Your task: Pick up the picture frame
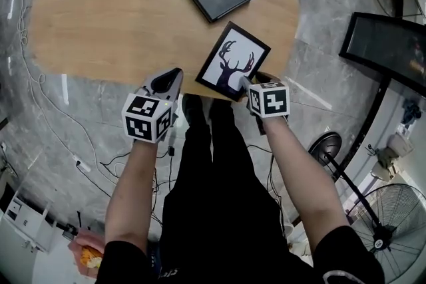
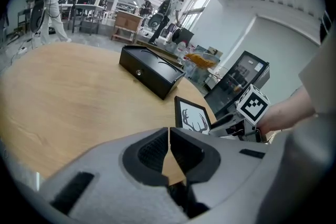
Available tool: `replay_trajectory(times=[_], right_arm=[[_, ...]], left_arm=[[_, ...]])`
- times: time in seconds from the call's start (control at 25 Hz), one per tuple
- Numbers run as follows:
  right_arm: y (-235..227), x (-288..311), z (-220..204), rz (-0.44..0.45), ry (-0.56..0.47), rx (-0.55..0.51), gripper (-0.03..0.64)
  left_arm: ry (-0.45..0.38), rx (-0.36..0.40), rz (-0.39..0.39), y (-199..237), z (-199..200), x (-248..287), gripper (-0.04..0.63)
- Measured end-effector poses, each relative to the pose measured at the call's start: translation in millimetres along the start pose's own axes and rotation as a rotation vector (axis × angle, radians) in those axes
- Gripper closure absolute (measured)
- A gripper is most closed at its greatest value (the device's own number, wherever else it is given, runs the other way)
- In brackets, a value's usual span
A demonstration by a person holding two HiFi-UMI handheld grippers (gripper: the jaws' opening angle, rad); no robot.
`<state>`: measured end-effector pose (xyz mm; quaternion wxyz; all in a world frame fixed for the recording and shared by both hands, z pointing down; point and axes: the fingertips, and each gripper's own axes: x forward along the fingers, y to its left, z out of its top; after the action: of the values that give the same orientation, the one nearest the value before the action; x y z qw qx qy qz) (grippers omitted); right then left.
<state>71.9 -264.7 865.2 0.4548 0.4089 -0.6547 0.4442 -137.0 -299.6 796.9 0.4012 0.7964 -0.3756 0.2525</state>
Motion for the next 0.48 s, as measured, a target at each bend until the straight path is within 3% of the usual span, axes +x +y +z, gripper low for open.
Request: replay_trajectory(times=[0.16, 0.48], right_arm=[[-26, -9, -11, -0.065, 0.033, -0.05, 0.474], [-33, -4, -12, -0.131, 0.066, 0.053, 0.479]], left_arm=[[0.002, -0.012, -0.009, -2, 1, -3, 0.575], [0.011, -0.001, -0.044, -14, -2, 0, 0.575]])
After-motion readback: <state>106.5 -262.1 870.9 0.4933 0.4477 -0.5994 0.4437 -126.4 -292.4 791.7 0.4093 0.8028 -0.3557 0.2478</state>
